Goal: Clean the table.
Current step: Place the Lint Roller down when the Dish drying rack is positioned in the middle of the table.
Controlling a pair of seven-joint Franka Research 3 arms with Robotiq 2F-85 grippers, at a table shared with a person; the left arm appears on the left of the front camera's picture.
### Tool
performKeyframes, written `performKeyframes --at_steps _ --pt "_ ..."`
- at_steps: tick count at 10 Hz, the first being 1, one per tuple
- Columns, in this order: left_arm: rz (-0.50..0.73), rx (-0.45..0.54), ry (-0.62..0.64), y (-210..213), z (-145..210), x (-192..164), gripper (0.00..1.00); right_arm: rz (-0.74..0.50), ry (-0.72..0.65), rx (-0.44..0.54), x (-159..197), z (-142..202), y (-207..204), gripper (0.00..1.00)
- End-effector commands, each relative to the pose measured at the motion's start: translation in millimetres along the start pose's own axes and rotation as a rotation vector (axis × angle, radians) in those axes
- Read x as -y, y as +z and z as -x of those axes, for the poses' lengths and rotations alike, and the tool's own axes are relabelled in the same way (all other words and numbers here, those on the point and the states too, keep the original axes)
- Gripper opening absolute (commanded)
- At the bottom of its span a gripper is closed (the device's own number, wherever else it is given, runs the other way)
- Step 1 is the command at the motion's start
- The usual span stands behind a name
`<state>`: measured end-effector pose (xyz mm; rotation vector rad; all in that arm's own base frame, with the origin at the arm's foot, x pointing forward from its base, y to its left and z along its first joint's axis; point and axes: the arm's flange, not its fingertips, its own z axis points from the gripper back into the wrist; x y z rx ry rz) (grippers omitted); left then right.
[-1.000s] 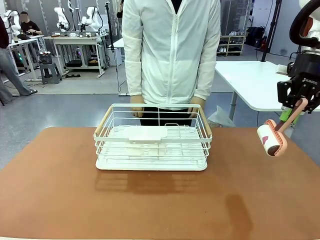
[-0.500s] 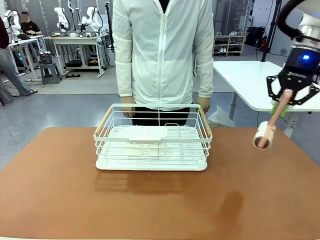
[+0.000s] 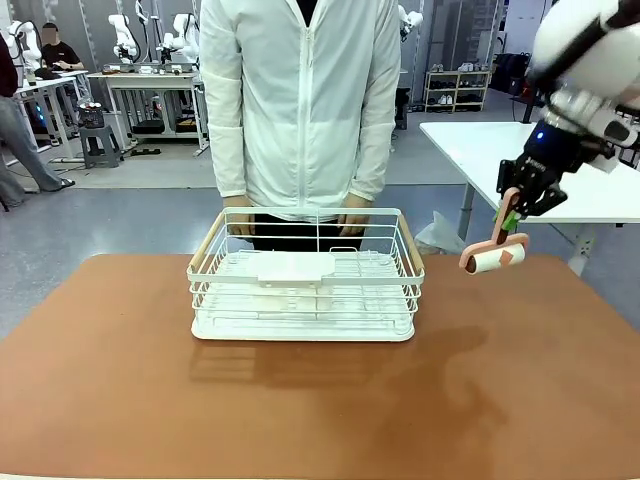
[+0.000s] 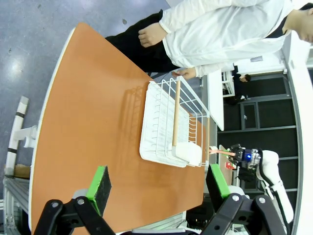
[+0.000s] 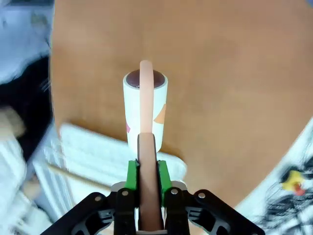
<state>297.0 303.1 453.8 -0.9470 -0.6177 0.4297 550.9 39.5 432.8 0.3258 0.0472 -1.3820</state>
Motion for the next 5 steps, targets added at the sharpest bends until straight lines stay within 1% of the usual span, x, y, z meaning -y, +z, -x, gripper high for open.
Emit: performKeyframes --at_steps 1,5 --pt "0.025 0.007 -0.015 3.3 -0.2 -0.3 1.00 -0.070 -0.125 0.105 11.5 8.6 -21.3 0.21" --pt "0.025 0.007 -0.015 3.3 -0.2 -0.3 1.00 -0.052 -0.170 0.073 7.7 -11.7 -54.1 0.21"
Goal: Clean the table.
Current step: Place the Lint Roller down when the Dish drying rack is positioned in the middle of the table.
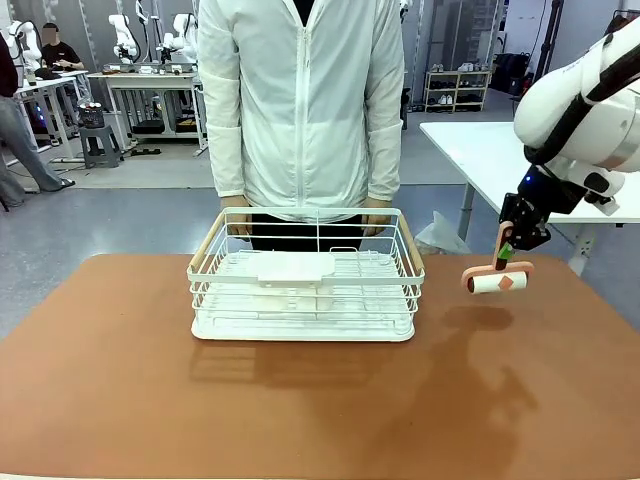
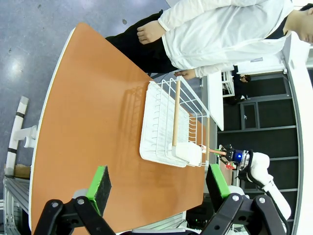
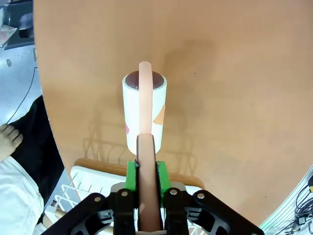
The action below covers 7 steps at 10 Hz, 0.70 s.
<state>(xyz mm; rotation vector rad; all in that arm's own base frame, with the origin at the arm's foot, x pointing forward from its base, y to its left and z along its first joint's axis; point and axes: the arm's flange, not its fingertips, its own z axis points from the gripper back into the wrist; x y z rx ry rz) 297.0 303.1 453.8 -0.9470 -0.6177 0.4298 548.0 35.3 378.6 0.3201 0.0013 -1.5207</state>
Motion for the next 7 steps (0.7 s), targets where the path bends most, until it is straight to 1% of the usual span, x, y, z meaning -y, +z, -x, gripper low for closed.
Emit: performKeyframes --at_steps 1,3,5,7 --pt "0.025 0.007 -0.015 3.3 -0.2 -0.3 1.00 -0.016 -0.059 0.009 -7.4 -1.1 -10.9 0.21" --pt "0.025 0.007 -0.015 3.3 -0.2 -0.3 1.00 -0.021 -0.068 -0.011 -6.0 -8.4 -20.0 0.21" --pt "0.025 0.007 -0.015 3.3 -0.2 -0.3 1.00 0.008 -0.085 -0.023 -1.1 -14.8 -26.0 0.21" --pt "0.025 0.007 -0.015 3.3 -0.2 -0.3 1.00 0.027 -0.065 -0.008 6.2 -15.9 -27.3 0.21"
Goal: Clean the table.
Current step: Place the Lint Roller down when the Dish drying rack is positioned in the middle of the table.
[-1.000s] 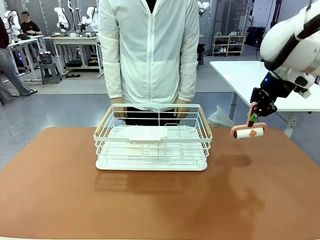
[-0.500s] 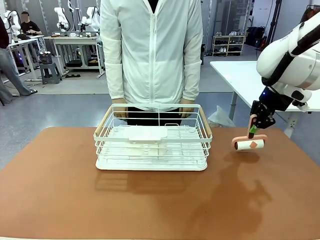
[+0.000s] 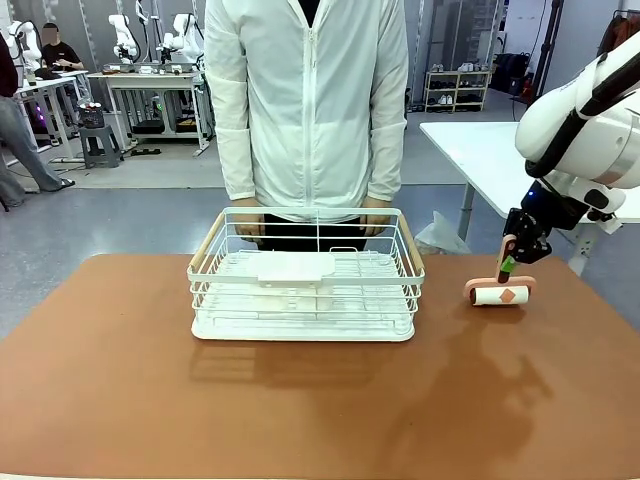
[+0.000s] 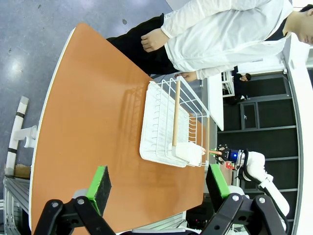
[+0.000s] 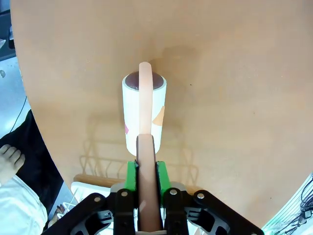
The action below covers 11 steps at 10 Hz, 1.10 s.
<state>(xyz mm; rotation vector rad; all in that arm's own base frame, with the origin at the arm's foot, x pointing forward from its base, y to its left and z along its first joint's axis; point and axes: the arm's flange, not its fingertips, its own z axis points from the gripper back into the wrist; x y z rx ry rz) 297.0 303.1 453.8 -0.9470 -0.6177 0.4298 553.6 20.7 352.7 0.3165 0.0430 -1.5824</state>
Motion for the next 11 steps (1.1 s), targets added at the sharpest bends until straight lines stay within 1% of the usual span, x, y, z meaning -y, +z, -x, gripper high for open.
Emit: performKeyframes --at_steps 1,2,3,4,6,7,8,9,11 --pt "0.025 0.007 -0.015 3.3 -0.2 -0.3 1.00 -0.004 0.019 0.023 12.9 5.2 -1.6 0.21" --pt "0.025 0.007 -0.015 3.3 -0.2 -0.3 1.00 -0.003 0.026 0.033 18.5 7.7 1.0 0.37" --pt "0.025 0.007 -0.015 3.3 -0.2 -0.3 1.00 0.017 0.017 0.041 23.3 9.3 2.0 0.51" --pt "0.025 0.007 -0.015 3.3 -0.2 -0.3 1.00 0.030 0.006 0.055 28.1 10.8 3.8 0.71" --pt "0.025 0.007 -0.015 3.3 -0.2 -0.3 1.00 0.049 -0.026 0.113 38.4 13.8 10.0 1.00" --pt "0.025 0.007 -0.015 3.3 -0.2 -0.3 1.00 0.051 -0.034 0.159 45.9 15.8 15.1 0.81" --pt "0.025 0.007 -0.015 3.3 -0.2 -0.3 1.00 0.058 -0.032 0.182 52.9 17.9 19.5 1.00" --pt "0.025 0.007 -0.015 3.3 -0.2 -0.3 1.00 0.067 -0.039 0.213 60.7 19.8 23.2 1.00" --pt "0.025 0.007 -0.015 3.3 -0.2 -0.3 1.00 0.064 -0.048 0.234 69.1 19.3 27.1 1.00"
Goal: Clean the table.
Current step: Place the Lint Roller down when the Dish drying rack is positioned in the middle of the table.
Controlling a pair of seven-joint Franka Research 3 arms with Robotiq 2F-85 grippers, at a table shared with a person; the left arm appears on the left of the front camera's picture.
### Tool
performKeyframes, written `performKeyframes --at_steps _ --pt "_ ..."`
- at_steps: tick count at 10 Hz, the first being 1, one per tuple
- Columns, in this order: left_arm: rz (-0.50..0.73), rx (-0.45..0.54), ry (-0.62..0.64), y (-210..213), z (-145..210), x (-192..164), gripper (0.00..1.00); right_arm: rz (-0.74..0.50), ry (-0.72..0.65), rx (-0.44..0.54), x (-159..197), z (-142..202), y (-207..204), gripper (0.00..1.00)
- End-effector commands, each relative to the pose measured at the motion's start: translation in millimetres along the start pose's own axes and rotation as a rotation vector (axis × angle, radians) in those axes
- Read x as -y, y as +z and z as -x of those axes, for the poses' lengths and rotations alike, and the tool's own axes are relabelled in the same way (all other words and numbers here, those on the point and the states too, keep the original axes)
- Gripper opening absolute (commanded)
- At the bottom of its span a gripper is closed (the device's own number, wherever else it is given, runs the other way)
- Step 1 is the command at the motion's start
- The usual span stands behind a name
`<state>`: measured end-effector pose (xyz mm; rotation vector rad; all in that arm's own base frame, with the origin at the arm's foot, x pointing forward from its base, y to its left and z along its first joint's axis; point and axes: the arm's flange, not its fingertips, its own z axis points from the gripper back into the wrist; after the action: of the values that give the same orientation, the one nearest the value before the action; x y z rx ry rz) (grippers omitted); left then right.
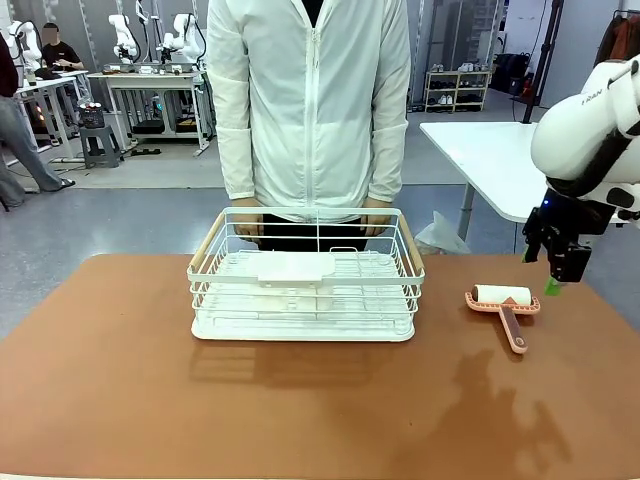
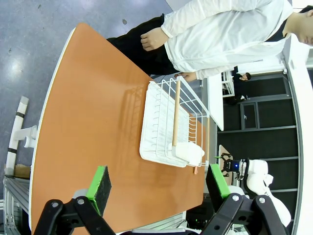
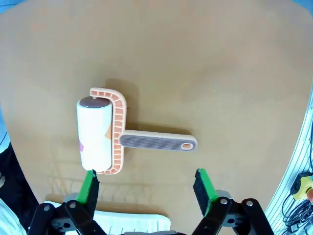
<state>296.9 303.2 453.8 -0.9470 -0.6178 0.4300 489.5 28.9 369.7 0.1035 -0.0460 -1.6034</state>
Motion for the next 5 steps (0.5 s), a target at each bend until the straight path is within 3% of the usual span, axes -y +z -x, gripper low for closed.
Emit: performKeyframes --at_steps 1,4,5 --pt "0.025 0.007 -0.016 3.2 -0.2 -0.3 1.00 -0.007 -0.048 0.037 11.7 5.7 3.0 1.00" --pt "0.025 0.007 -0.016 3.2 -0.2 -0.3 1.00 -0.008 -0.062 0.025 14.3 0.9 4.4 1.00" --pt "0.025 0.007 -0.016 3.2 -0.2 -0.3 1.00 0.002 -0.011 0.004 7.9 -1.7 5.6 1.00"
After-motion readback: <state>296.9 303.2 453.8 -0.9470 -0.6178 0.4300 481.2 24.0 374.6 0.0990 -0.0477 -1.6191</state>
